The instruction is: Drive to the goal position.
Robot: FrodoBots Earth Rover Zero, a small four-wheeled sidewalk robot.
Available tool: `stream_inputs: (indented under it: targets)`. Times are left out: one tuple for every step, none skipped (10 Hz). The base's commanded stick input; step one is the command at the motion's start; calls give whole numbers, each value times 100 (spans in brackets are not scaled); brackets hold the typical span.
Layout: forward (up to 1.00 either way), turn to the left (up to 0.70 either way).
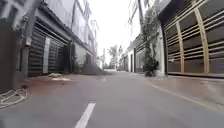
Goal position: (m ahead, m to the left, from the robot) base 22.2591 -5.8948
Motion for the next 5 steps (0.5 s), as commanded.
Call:
stream_inputs:
  targets:
    - [100,-34]
    - [100,-14]
    - [100,6]
    - [100,6]
    - [100,6]
